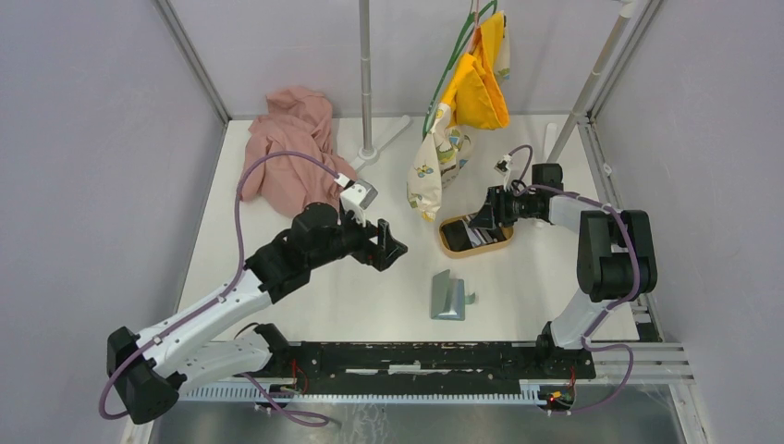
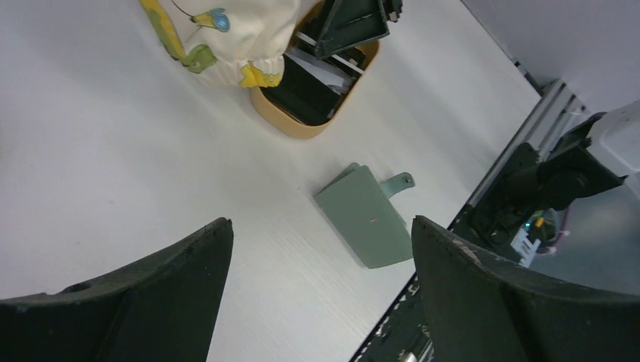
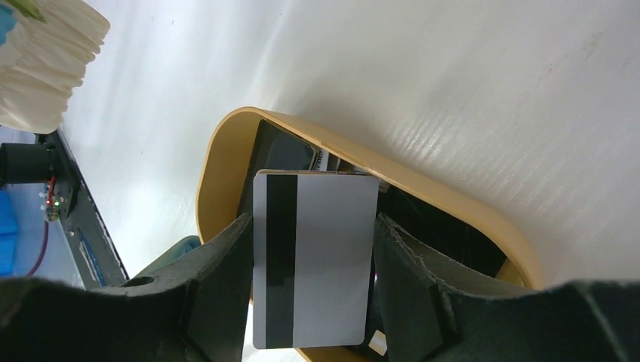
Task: Put the credit cards into the card holder
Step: Pick up the credit card from the storage box.
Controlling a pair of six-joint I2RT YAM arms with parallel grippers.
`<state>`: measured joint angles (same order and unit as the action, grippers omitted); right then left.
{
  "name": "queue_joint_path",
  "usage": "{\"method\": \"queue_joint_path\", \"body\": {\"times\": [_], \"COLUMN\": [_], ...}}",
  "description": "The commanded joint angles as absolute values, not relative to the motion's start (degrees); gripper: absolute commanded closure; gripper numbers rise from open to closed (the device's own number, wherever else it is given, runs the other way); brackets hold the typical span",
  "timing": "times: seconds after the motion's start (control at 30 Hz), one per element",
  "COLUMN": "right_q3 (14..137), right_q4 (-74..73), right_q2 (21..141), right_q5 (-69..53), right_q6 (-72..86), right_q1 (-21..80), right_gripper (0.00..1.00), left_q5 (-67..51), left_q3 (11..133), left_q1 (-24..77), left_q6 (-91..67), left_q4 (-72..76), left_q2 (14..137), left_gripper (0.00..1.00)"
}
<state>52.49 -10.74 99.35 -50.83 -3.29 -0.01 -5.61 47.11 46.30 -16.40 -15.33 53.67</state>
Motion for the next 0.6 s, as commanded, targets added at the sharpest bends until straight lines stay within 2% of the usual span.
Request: {"method": "queue_joint_path", "body": {"times": [0.0, 0.07, 0.23, 0.33, 0.43, 0.57], "right_q3": [50.72, 50.47, 49.92, 49.75, 49.49, 49.31], "right_q4": [-8.60, -8.04, -7.38, -7.37, -7.10, -6.84], "right_q2": [100.62, 100.94, 101.37, 101.56, 101.84, 102.42], "right_q5": [-52.38, -52.91, -54.62, -54.49, -54.67, -55.17], "right_q6": [-0.14, -0.09, 2.42, 2.63, 2.74, 3.12], "right_q1": [-0.46, -1.39, -2.11, -2.37, -2.46, -2.46], "right_gripper": [0.57, 0.57, 0.57, 0.57, 0.57, 0.57], "left_q5": [-12.48, -12.81, -1.28, 1.16, 2.15, 5.62], "left_q3": [42.62, 41.40, 46.79, 51.17, 53.93, 58.08], "left_q1": [46.24, 47.20, 53.82, 54.61, 55.04, 56.70], "left_q6": [-30.78, -37.03, -40.68, -40.82, -41.26, -40.18], "left_q4": [0.36, 6.91, 10.56, 10.25, 12.00, 13.44], "left_q2": [57.40, 61.38, 74.49, 83.52, 90.74, 96.69], "left_gripper": [0.09, 0.15, 0.54, 0.68, 0.74, 0.75]}}
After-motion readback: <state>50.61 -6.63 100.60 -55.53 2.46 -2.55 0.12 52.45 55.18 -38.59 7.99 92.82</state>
